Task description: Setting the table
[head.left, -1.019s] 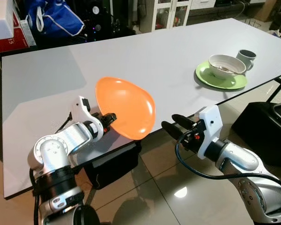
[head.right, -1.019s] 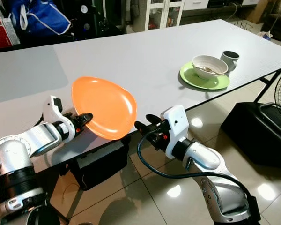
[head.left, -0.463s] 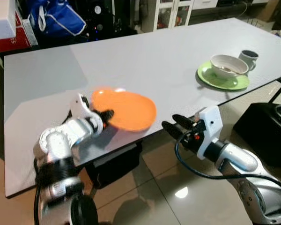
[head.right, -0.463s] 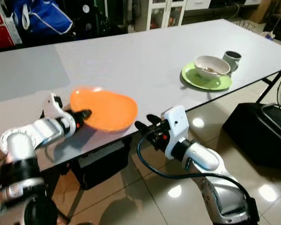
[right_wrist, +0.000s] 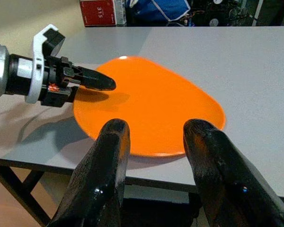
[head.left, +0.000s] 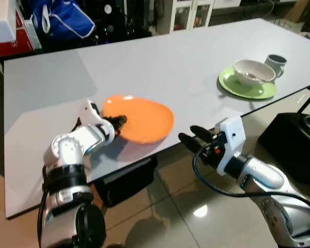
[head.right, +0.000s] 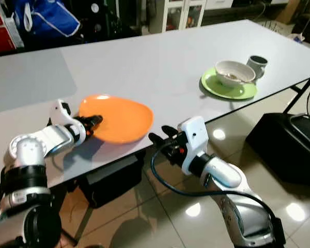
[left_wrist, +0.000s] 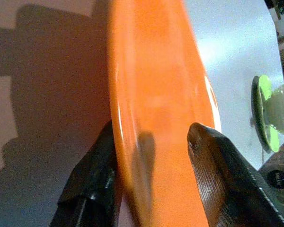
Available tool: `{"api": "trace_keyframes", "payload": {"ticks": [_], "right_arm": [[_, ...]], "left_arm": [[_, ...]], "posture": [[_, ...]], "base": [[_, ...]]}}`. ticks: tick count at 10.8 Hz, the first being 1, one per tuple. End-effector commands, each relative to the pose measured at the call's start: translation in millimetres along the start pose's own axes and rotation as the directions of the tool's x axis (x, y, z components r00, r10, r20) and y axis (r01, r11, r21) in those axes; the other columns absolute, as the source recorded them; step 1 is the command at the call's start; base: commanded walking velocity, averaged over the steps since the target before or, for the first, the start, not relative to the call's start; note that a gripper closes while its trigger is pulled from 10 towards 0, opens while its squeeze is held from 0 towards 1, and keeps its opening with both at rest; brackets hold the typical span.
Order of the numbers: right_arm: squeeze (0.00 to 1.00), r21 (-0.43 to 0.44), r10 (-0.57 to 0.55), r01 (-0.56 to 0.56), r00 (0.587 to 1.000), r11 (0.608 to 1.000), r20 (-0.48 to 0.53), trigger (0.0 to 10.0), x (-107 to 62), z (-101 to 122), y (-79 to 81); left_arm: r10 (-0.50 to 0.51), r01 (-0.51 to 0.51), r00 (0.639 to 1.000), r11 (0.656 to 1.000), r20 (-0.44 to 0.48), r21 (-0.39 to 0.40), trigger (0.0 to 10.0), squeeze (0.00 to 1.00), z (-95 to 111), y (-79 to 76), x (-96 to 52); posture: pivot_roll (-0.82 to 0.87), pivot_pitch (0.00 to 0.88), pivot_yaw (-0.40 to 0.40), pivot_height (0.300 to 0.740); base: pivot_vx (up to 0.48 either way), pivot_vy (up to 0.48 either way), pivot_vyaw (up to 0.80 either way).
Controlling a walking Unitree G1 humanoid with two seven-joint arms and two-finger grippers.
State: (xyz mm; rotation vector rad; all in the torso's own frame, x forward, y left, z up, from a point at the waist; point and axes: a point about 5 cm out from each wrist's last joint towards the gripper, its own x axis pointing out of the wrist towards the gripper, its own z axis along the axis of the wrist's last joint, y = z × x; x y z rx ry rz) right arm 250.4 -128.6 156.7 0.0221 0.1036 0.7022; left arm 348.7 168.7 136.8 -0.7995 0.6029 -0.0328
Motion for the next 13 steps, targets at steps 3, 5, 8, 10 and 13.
{"api": "trace_keyframes", "payload": {"ticks": [3,5,8,10,13], "right_arm": [[0.0,-0.016,-0.028,0.028,1.0,0.999,0.007,10.0,-0.8,2.1,-3.8],[0.0,-0.016,-0.032,0.032,0.999,0.999,0.008,10.0,-0.2,2.1,-4.2],[0.0,-0.015,-0.045,0.045,0.999,0.999,0.014,10.0,1.2,2.8,-5.7],[0.0,-0.009,-0.062,0.062,0.998,0.998,0.024,10.0,2.1,3.9,-7.8],[0.0,-0.005,-0.072,0.072,0.997,0.997,0.029,10.0,2.9,4.8,-9.2]], "left_arm": [[0.072,-0.076,0.996,0.992,0.044,0.104,10.0,1.0,7.5,2.9,9.0],[0.097,-0.103,0.994,0.988,0.057,0.119,10.0,1.0,9.5,7.1,10.0],[0.111,-0.122,0.99,0.985,0.088,0.126,10.0,1.0,14.8,11.6,12.4],[0.095,-0.129,0.983,0.968,0.159,0.215,10.0,1.0,23.9,9.2,13.5],[0.072,-0.132,0.975,0.948,0.21,0.289,10.0,1.0,26.8,4.4,15.1]], "posture": [[0.04,0.0,0.0,0.74],[0.04,0.0,0.0,0.74],[0.04,0.0,-0.001,0.74],[0.04,0.0,-0.001,0.74],[0.04,0.0,-0.002,0.74]], "base": [[0.0,0.0,0.0],[0.0,0.0,0.0],[0.0,0.0,0.0],[0.0,0.0,0.0],[0.0,0.0,0.0]]}}
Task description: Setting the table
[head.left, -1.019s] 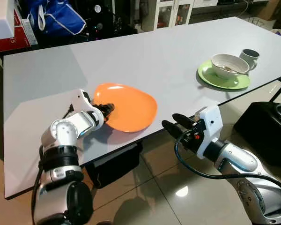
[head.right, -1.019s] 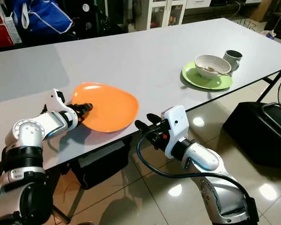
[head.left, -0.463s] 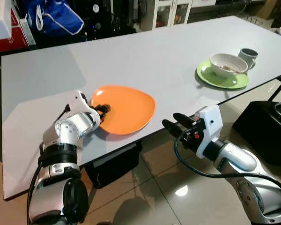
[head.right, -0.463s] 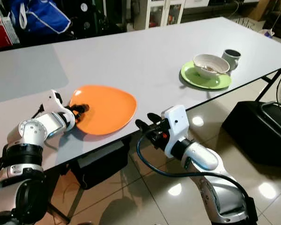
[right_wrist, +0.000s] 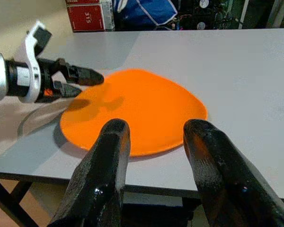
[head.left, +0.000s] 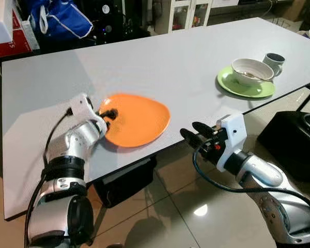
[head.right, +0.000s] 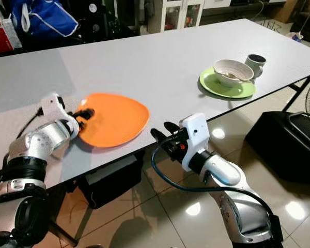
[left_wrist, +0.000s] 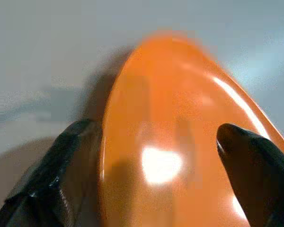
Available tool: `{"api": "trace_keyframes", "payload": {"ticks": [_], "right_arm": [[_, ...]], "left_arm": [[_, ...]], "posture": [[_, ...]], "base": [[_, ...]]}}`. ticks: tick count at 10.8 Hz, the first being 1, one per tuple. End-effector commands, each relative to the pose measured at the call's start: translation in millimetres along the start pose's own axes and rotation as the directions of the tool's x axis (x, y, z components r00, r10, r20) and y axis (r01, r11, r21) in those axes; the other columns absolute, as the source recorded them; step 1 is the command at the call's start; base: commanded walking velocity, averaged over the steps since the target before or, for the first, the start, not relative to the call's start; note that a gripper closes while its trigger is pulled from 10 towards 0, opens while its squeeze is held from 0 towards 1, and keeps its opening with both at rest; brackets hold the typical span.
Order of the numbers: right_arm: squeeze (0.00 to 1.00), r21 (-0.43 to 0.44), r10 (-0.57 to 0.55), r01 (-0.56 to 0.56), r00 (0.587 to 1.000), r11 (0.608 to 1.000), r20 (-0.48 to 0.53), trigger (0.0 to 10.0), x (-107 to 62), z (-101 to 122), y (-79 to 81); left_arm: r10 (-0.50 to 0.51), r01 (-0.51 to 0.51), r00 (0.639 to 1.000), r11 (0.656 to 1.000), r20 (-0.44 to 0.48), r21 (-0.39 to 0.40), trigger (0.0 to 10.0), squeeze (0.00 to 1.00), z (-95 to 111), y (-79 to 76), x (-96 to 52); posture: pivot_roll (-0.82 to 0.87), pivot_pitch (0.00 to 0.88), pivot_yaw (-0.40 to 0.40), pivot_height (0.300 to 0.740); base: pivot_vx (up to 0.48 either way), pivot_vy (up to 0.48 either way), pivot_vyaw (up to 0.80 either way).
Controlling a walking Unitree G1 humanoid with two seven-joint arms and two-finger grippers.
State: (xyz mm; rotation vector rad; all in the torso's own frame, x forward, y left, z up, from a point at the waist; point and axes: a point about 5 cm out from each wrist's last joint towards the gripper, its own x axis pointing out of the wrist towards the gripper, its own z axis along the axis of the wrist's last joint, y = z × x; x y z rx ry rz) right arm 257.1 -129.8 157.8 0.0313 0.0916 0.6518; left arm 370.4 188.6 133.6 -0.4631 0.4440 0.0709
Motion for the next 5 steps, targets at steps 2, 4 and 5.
{"api": "trace_keyframes", "payload": {"ticks": [2,4,5], "right_arm": [[0.0,-0.01,-0.028,0.028,0.999,1.0,0.018,10.0,-0.5,3.6,-4.7],[0.0,-0.009,-0.03,0.031,0.999,0.999,0.017,10.0,-0.7,3.5,-4.9],[0.0,-0.01,-0.032,0.033,0.999,0.999,0.016,10.0,-0.6,3.4,-5.2]], "left_arm": [[-0.02,0.012,0.997,0.994,0.073,0.111,10.0,1.0,10.6,-11.8,1.9],[-0.043,0.016,0.99,0.98,0.133,0.197,10.0,0.98,12.8,-15.2,2.4],[-0.029,-0.016,0.986,0.964,0.165,0.265,10.0,0.64,13.5,-15.0,2.5]], "posture": [[0.04,0.0,0.0,0.74],[0.04,0.0,0.0,0.74],[0.04,0.0,0.0,0.74]], "base": [[0.0,0.0,0.0],[0.0,0.0,0.0],[0.0,0.0,0.0]]}}
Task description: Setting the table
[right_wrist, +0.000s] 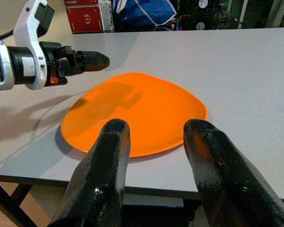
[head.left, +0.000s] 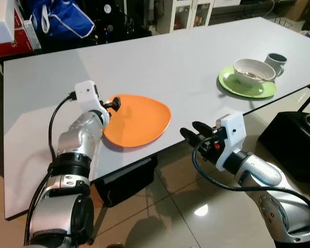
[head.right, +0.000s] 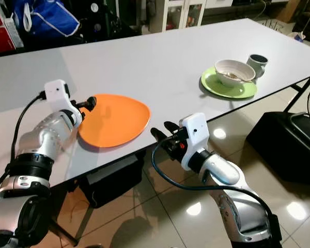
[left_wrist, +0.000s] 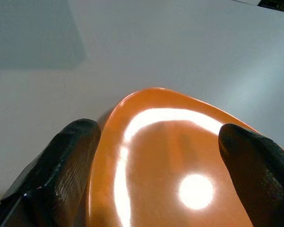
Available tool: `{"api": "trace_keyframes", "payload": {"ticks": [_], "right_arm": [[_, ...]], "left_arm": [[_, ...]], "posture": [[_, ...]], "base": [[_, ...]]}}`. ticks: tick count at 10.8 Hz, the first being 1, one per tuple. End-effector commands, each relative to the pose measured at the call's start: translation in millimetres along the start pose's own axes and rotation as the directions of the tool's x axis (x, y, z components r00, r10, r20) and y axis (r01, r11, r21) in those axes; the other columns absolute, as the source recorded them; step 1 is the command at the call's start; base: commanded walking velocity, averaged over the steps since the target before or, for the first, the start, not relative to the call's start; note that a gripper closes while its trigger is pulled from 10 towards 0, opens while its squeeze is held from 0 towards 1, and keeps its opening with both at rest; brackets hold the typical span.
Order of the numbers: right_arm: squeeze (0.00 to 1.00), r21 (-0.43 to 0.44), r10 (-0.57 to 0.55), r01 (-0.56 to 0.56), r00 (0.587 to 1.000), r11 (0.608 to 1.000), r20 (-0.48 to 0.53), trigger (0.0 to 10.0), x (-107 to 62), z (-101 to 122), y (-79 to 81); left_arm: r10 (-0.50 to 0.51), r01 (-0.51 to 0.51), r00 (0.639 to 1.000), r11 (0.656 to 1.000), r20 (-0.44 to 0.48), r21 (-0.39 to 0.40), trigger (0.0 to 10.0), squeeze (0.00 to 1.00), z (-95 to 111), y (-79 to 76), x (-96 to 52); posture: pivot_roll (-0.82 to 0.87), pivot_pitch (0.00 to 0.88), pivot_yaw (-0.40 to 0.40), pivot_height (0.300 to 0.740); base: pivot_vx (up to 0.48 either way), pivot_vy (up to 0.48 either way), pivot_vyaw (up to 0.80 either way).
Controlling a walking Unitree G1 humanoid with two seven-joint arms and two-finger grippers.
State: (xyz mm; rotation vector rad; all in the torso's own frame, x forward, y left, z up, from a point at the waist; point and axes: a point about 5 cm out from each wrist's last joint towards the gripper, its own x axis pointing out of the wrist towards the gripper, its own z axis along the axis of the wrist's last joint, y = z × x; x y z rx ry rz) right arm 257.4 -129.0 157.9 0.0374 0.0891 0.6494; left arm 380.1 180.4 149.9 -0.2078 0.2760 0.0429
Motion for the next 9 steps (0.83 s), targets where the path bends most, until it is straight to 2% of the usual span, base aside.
{"api": "trace_keyframes", "payload": {"ticks": [1,2,3,4,5,6,7,9], "right_arm": [[0.0,-0.014,-0.034,0.034,0.999,0.999,0.013,10.0,-1.2,3.3,-6.2],[0.0,-0.012,-0.043,0.043,0.999,0.999,0.018,10.0,-1.2,3.7,-7.1],[0.0,-0.006,-0.053,0.054,0.998,0.999,0.024,10.0,-1.2,4.6,-8.2],[0.0,-0.003,-0.057,0.057,0.998,0.998,0.027,10.0,-1.4,4.9,-8.3],[0.0,0.012,-0.076,0.075,0.996,0.997,0.048,10.0,-2.1,7.7,-8.0],[0.0,0.018,-0.089,0.088,0.994,0.996,0.063,10.0,-2.6,10.2,-6.5],[0.0,0.029,-0.119,0.117,0.989,0.993,0.089,10.0,-1.0,14.9,-3.8],[0.0,0.053,-0.162,0.157,0.981,0.986,0.109,10.0,1.4,18.6,-1.7]], "left_arm": [[0.02,-0.023,0.999,0.997,0.039,0.078,10.0,0.2,2.7,1.3,0.4],[0.03,-0.056,0.988,0.984,0.151,0.168,10.0,0.0,11.7,2.0,-1.2],[0.04,-0.11,0.961,0.963,0.275,0.246,10.0,0.0,23.9,1.8,-5.5],[0.036,-0.128,0.944,0.956,0.328,0.263,10.0,0.0,29.9,1.1,-8.4],[-0.037,-0.133,0.848,0.95,0.529,0.281,10.0,0.0,55.3,-5.8,-27.8],[-0.109,-0.126,0.76,0.942,0.64,0.31,10.0,0.0,69.5,-12.2,-47.4],[-0.189,-0.088,0.694,0.935,0.694,0.343,10.0,0.0,76.3,-17.7,-68.4],[-0.247,0.018,0.675,0.948,0.695,0.318,10.0,0.0,72.6,-22.4,-90.3]], "posture": [[0.04,0.0,0.0,0.74],[0.04,0.0,-0.001,0.74],[0.04,0.0,-0.001,0.74],[0.04,0.0,0.001,0.74],[0.04,0.0,0.002,0.74],[0.04,0.0,-0.001,0.74],[0.04,0.0,-0.007,0.74],[0.04,0.0,-0.008,0.74]], "base": [[0.0,0.0,0.0],[0.0,0.0,0.0],[0.0,0.0,0.0],[0.0,0.0,0.0],[0.0,0.0,0.0],[0.0,0.0,0.0],[0.0,0.0,0.0],[0.0,0.0,0.0]]}}
